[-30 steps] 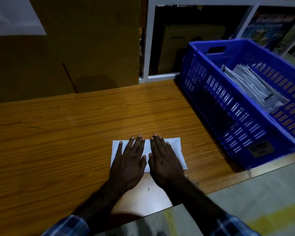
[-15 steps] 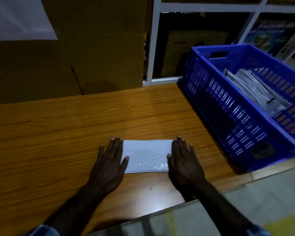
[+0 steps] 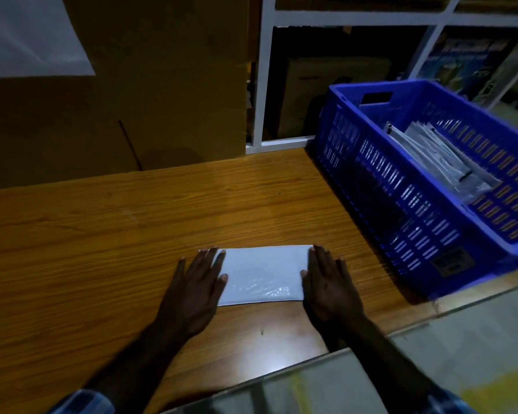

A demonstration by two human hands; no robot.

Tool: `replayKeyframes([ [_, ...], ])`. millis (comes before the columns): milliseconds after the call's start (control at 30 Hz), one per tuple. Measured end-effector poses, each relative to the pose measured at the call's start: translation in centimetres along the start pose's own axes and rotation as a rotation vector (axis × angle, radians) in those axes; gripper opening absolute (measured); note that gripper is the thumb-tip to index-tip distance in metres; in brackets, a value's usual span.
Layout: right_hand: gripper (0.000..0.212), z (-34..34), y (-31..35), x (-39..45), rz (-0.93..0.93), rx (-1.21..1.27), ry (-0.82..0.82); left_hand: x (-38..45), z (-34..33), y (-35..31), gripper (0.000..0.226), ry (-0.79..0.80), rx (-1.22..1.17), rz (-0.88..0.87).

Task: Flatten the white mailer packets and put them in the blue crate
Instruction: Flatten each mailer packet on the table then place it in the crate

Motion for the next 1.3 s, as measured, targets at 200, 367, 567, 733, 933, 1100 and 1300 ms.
replayKeyframes([
  [200, 0.035, 3.2, -0.3, 3.7, 0.047, 0.198, -0.089, 1.2, 6.0, -0.3, 0.031, -0.323, -0.159, -0.165],
  [367, 0.075, 1.3, 2.9, 5.8, 0.134, 0.322, 0.250, 3.8, 2.3, -0.1, 0.071, 0.017, -0.040, -0.094],
  [567, 0.070, 1.3, 2.7, 7.1, 0.165, 0.256, 0.336, 5.3, 2.1, -0.3, 0.095, 0.155, 0.082, -0.078],
  [733, 0.055, 2.3, 2.5, 8.0, 0.152, 0.221, 0.357, 6.6, 2.8, -0.7, 0.071, 0.253, 0.065, -0.071],
  [933, 0.024, 5.8, 2.5, 9.3, 0.180, 0.300, 0.232, 7.5, 7.5, -2.1, 0.021, 0.138, -0.117, -0.161],
  [1100, 0.034, 10.8, 3.6, 10.1, 0.220, 0.219, -0.005, 6.7, 12.7, -3.1, 0.020, -0.188, -0.159, -0.297],
  [1300, 0.020, 11.4, 5.5, 6.1, 0.363, 0.087, -0.240, 2.0, 10.9, -1.7, 0.036, -0.262, -0.174, -0.281],
])
Point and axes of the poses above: each hand's wrist, its own x-axis towards the middle knuckle, its own z-axis out of the back of the hand, y = z × x, the point moved 8 cm from there along x, towards the middle knuckle, and after that the axes turned 10 degrees about z, right-handed, at the moved point
